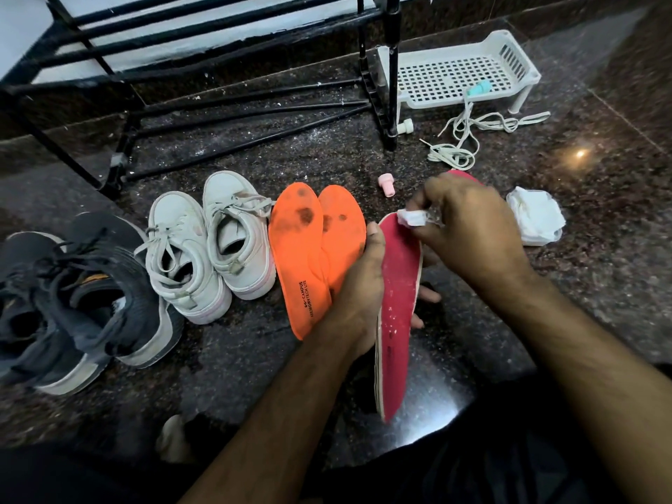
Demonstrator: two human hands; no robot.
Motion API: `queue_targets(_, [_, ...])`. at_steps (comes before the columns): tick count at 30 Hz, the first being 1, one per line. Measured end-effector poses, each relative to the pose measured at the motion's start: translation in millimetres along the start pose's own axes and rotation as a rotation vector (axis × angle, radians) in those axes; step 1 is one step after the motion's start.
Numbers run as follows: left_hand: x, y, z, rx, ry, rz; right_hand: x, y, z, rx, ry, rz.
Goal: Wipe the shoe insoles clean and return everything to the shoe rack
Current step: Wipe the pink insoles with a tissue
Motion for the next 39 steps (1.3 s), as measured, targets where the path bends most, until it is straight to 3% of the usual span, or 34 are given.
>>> queue_targets(3, [9,0,7,0.019,0.04,-0.01,-5,-15,-15,0.055,-0.208,0.158])
queue_targets(5, [11,-3,10,0.037,0.066,0.017,-19,-17,-33,0.113,-0.355,0.052])
queue_targets(9, [2,-2,2,0.028,0.022,0.037,-22,-10,-23,0.139,-0.186,-0.128])
queue_targets(13, [2,2,1,0.002,0.008,0.025,-12,-1,-2,0.066,-0.07,-0.035])
queue_targets(17, [9,1,9,0.014,0.037,-0.005,-5,-21,-18,0.115,-0.138,0.11])
queue_targets(20, [4,-2,9,0.039,0.01,-0.012,-20,-22,-34,0.15,-0.225,-0.007])
queue_targets(23, [0,-6,9,0.024,-0.028,0.008,-24,-6,-20,0.113,-0.169,-0.109])
queue_targets(26, [4,-6,10,0.012,-0.023,0.008,-16,3,-4,0.043,-0.099,-0.043])
queue_targets(29, [6,-4,12,0.023,-0.005,-0.033,-15,-20,-18,0.135,-0.182,0.076])
queue_targets(32, [7,-7,16,0.047,0.014,-0.049,-23,-27,-36,0.195,-0.237,-0.02])
queue_targets(36, [5,-7,13,0.029,-0.029,-0.038,-22,1,-14,0.07,-0.143,-0.109])
queue_targets(39, [8,-4,11,0.043,-0.033,-0.045,-13,4,-5,-0.006,-0.106,0.018])
Point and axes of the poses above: each hand's wrist, its own z-axis towards the middle knuckle, its own x-axis out of the back of the hand, y = z × x, the point moved 8 cm from there along z, towards the middle knuckle, and after that the axes turned 15 degrees about y, right-handed, at the moved point
